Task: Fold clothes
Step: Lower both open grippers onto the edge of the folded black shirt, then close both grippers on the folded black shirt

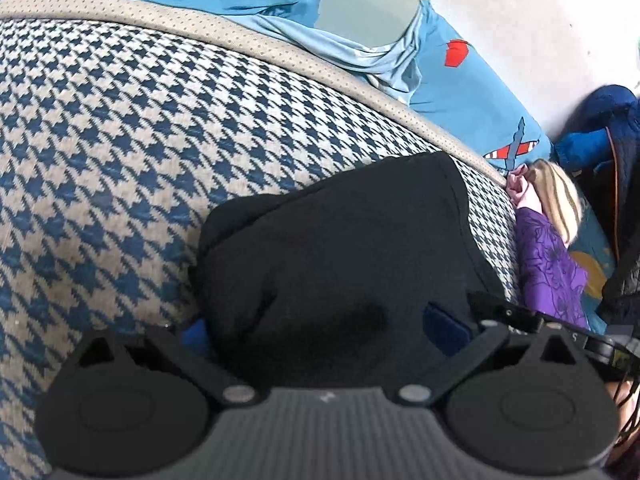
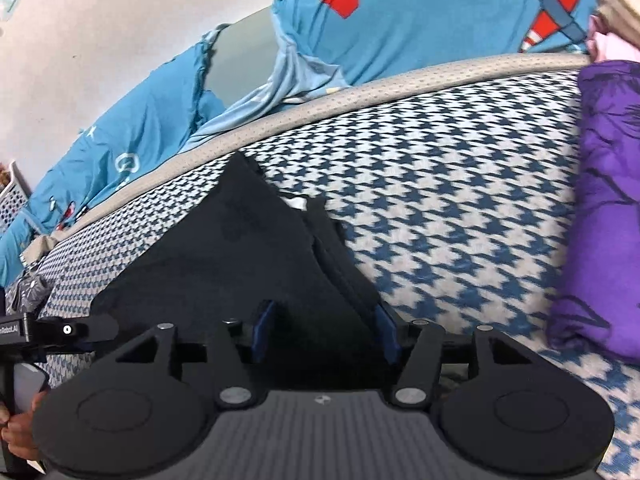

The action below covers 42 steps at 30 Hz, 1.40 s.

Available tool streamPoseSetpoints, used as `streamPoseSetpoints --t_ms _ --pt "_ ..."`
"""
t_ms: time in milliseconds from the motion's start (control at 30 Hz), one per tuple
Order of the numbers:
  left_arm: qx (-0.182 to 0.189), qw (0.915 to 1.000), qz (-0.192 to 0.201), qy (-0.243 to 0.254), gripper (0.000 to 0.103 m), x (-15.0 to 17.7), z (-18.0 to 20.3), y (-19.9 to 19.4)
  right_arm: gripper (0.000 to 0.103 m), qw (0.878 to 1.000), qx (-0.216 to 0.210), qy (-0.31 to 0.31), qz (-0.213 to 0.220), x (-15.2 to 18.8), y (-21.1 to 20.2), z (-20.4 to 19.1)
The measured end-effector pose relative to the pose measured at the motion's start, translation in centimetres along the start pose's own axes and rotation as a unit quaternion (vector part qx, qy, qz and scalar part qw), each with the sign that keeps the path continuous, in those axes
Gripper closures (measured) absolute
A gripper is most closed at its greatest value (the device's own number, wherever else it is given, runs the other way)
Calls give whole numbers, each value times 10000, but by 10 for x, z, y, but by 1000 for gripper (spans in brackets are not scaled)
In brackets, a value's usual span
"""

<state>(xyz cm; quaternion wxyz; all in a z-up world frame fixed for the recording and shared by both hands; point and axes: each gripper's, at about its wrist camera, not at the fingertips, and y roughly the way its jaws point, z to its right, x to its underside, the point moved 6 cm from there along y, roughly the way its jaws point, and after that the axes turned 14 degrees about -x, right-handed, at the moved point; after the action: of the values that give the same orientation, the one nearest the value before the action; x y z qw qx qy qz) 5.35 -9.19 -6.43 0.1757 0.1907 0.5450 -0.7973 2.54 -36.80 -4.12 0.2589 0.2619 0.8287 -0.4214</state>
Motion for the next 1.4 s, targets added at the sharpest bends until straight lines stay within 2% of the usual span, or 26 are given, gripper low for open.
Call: streamPoseSetpoints --t_ms 67,167,300,333,500,700,767,800,867,1000,1067,1200,1400 --pt "-45 9997 74 213 1 0 9 1 51 10000 -85 -38 -31 0 6 -4" --pt "-9 9981 176 595 3 1 26 1 61 9996 -223 -116 -98 1 13 -11" --pt "-491 9918 308 1136 21 5 39 4 66 9992 -275 -224 -156 2 19 -15" --pt "-553 9911 324 1169 23 5 40 4 66 9992 -286 -223 -153 2 19 -14" --pt "-580 9923 313 1050 26 2 34 0 66 9993 -293 -186 -147 -1 16 -10" --pt "-730 9908 360 1084 30 3 32 0 61 9994 -143 -297 -93 1 20 -14" --pt "-800 9899 401 1102 32 3 34 0 64 9995 -108 -278 -47 1 22 -16" --pt "-836 9894 422 1111 36 4 34 0 73 9995 -115 -279 -40 1 23 -17" --pt "-869 9892 448 1095 45 4 34 -1 77 9995 -140 -293 -41 1 24 -19" --pt "-1026 9861 564 1175 62 5 37 -5 80 9975 117 -697 -48 1 26 -32" --pt "-1106 9846 609 1209 67 5 39 -7 80 9961 267 -839 -21 0 25 -40" --pt "-1285 9802 755 1303 70 7 42 -12 80 9923 382 -1171 144 -5 18 -57" --pt "-1417 9771 944 1274 70 6 40 -24 81 9872 334 -1506 397 -12 6 -81"
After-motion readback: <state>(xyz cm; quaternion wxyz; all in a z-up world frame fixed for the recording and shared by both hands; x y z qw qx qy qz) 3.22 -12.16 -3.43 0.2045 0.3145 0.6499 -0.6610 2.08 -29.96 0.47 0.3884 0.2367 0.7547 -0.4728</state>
